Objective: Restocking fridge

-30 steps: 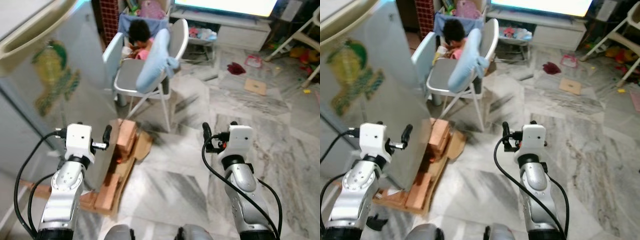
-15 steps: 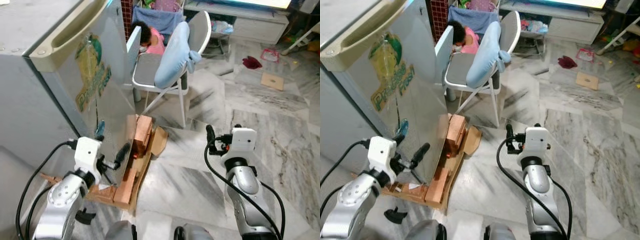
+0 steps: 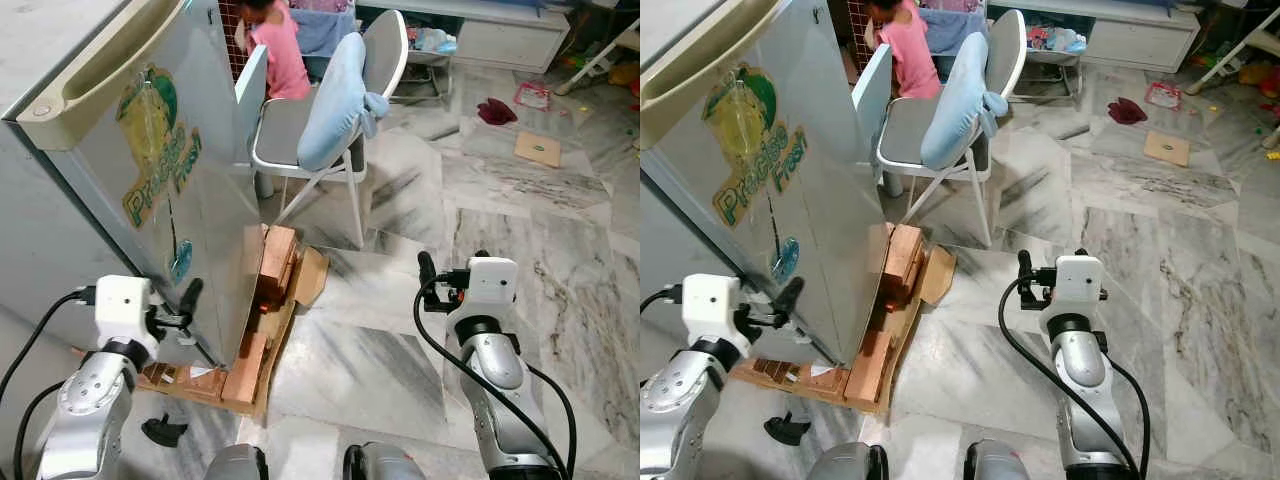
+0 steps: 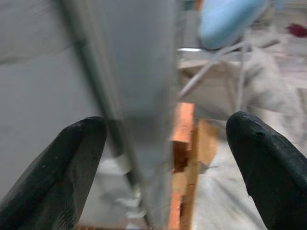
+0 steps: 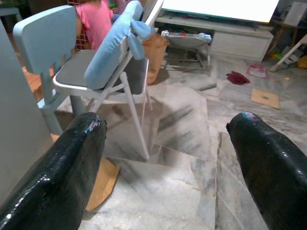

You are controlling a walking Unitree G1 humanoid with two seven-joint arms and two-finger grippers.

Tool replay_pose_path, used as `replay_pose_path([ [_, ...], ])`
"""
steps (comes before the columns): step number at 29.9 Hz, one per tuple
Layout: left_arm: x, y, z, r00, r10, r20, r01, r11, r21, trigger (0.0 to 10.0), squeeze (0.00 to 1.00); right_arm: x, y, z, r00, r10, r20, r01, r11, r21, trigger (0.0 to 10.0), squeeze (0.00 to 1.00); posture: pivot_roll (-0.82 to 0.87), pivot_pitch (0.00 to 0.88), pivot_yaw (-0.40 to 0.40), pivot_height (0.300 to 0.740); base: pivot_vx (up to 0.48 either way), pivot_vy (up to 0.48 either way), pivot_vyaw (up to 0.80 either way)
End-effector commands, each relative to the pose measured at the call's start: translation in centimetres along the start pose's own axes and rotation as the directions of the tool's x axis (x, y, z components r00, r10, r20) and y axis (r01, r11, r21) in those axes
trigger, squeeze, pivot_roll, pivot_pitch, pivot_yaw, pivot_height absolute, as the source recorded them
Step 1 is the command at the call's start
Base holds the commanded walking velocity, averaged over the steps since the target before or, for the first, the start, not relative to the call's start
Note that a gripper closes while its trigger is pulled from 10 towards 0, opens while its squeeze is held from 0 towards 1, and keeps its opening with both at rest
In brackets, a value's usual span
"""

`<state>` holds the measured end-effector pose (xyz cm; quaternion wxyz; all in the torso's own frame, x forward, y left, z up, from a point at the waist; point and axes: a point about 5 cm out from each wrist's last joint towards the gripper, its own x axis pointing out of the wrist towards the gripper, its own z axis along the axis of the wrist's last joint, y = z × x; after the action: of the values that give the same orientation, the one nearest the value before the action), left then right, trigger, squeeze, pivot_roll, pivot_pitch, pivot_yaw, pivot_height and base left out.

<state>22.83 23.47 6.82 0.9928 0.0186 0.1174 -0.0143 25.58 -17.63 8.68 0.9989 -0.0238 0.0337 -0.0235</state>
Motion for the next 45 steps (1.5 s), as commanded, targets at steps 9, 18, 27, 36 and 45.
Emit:
replay_pose_path([
  [9,0.6,1.9,-0.1,0.993,0.122,-0.004,-0.122,0.992,-0.041,10.0,0.00,-1.9,0.1,-0.3,0.995,0.086,-0.055,-0.086,0.996,0.003,10.0,0.00,0.03,0.106,-0.023,0.740,0.000,0.000,0.00],
  [18,2.7,0.1,1.6,0.996,0.049,0.069,-0.047,0.998,-0.030,10.0,0.00,-4.7,0.0,-0.2,0.948,0.308,-0.087,-0.312,0.949,-0.039,10.0,0.00,0.01,0.105,-0.026,0.740,0.000,0.000,0.27],
  [27,2.9,-0.4,1.7,0.997,-0.011,0.075,0.015,0.998,-0.055,10.0,0.00,-4.5,-0.3,-0.2,0.959,0.264,-0.106,-0.267,0.963,-0.020,10.0,0.00,0.01,0.103,-0.026,0.740,0.000,0.000,0.15],
  [36,3.1,-2.6,2.1,0.985,-0.142,0.101,0.146,0.989,-0.032,10.0,0.00,-4.5,-0.4,-0.4,0.962,0.234,-0.138,-0.231,0.972,0.036,10.0,0.00,0.00,0.102,-0.033,0.740,0.000,0.000,0.00],
  [45,3.6,-8.5,4.1,0.905,-0.396,0.157,0.403,0.915,-0.020,10.0,0.00,-5.6,0.2,-0.3,0.962,0.225,-0.156,-0.218,0.974,0.062,10.0,0.00,-0.02,0.091,-0.033,0.740,0.000,0.000,0.00],
])
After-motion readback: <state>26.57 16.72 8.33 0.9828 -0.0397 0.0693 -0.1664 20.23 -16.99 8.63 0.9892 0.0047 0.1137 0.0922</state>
